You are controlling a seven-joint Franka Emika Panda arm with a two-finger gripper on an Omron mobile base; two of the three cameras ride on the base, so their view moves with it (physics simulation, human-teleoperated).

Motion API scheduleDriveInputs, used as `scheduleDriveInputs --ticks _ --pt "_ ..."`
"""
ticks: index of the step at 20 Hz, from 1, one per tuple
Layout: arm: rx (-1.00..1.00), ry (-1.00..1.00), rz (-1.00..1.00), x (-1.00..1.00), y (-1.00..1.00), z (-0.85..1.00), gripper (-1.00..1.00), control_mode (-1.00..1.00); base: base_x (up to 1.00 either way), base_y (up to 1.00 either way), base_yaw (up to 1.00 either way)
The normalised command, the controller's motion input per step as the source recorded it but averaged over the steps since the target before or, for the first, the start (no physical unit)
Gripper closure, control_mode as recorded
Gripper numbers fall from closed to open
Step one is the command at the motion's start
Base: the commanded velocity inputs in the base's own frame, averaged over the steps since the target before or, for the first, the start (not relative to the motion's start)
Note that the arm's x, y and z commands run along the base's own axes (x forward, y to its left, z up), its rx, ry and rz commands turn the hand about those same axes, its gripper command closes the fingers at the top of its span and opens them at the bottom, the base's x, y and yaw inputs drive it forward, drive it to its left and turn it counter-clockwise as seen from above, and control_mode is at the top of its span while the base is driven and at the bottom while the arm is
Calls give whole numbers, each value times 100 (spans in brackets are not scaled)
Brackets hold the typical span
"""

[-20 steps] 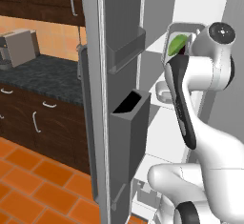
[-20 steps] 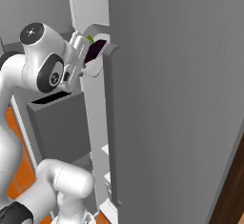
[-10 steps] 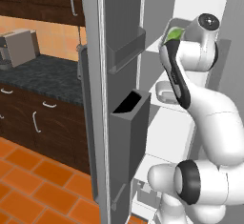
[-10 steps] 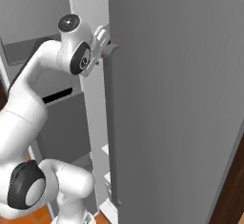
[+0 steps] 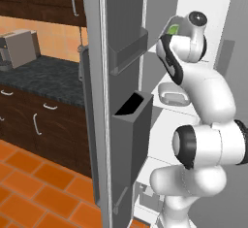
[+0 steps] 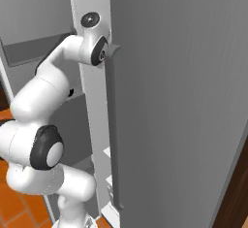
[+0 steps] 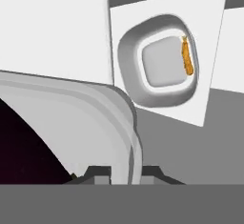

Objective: Take the meat container that has the shrimp and place it on the second highest rack of the freezer. Then take the vegetable container that has the lemon wedge and eggplant and place it on the highest rack of the freezer.

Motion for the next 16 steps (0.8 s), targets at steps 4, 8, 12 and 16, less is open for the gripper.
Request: scheduleDriveInputs --ticks 4,8,12,16 --pt "3 0 0 100 -29 -2 100 -100 0 0 0" --pt "0 0 0 88 -25 -8 100 -100 0 0 0" --pt "0 -10 0 27 -14 -12 -100 -100 0 0 0" --pt "-4 -20 -1 -27 15 0 -100 -100 0 0 0"
